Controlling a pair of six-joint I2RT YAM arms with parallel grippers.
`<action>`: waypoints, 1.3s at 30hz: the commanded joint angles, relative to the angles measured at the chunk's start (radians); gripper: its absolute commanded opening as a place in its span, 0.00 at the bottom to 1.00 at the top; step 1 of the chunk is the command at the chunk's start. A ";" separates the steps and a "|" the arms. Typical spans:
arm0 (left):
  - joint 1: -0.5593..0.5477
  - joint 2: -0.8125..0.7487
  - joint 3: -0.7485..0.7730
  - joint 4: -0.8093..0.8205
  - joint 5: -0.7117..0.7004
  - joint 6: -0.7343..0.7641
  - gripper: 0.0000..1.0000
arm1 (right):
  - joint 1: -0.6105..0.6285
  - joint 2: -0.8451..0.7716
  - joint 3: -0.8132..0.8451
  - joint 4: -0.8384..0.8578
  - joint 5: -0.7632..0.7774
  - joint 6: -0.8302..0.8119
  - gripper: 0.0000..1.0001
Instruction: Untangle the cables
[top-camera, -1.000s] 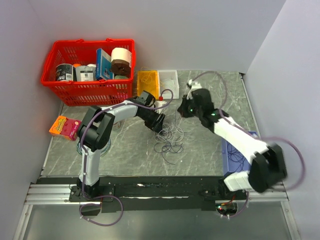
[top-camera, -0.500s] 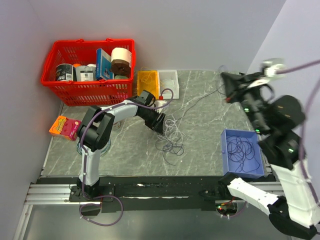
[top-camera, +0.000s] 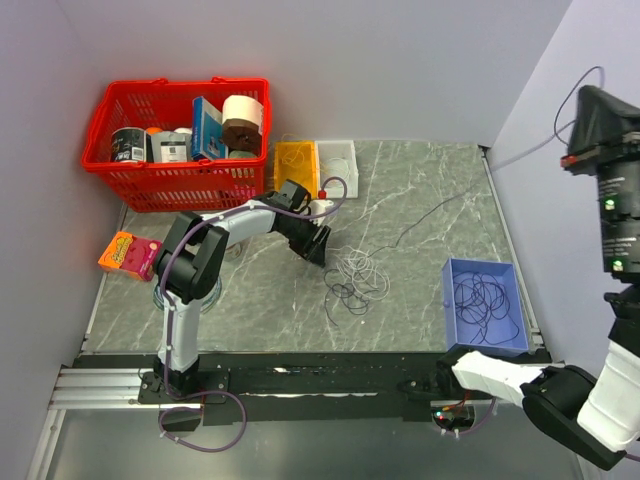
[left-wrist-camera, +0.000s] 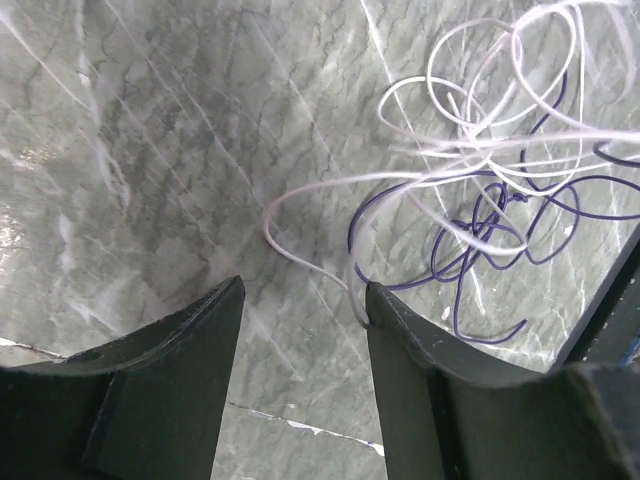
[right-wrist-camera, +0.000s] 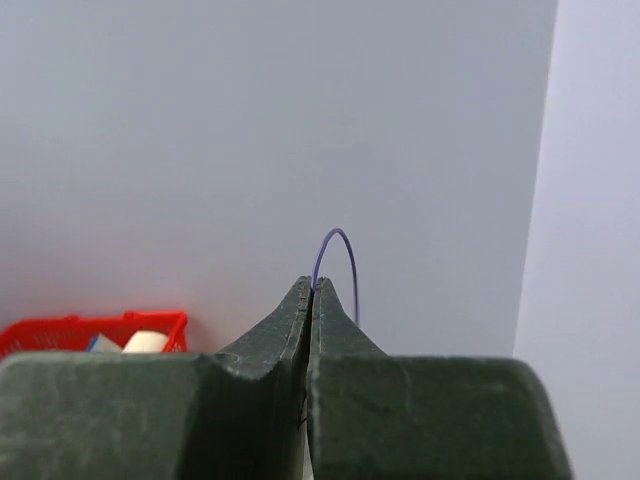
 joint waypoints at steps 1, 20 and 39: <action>-0.003 -0.061 0.000 0.020 -0.019 0.026 0.58 | -0.006 0.029 0.061 0.007 0.070 -0.077 0.00; 0.001 -0.093 0.078 -0.058 -0.081 0.147 0.72 | 0.068 0.108 0.165 0.507 0.294 -0.653 0.00; -0.109 -0.200 0.108 -0.020 0.084 0.184 0.89 | -0.134 -0.237 -0.697 0.681 0.466 -0.624 0.00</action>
